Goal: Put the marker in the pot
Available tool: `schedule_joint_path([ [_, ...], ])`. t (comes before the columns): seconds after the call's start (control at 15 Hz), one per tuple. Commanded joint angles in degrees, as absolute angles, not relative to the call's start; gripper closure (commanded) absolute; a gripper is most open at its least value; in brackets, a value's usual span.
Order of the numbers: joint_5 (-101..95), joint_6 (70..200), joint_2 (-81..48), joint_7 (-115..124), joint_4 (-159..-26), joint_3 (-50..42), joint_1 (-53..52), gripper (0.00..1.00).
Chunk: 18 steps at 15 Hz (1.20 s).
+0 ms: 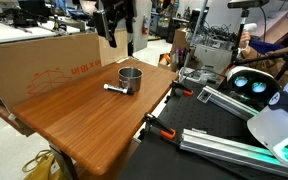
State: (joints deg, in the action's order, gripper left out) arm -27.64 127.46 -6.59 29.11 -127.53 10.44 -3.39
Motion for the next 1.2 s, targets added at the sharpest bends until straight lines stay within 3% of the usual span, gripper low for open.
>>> schedule_joint_path([
  [0.0,-32.05,136.50,-9.50,27.73,-128.57,7.48,-5.53,0.00],
  [0.4,-27.30,147.03,-16.79,16.97,-127.26,5.81,-5.33,0.00],
  [1.13,-9.65,139.79,-29.21,-2.68,-116.84,5.79,-2.95,0.00],
])
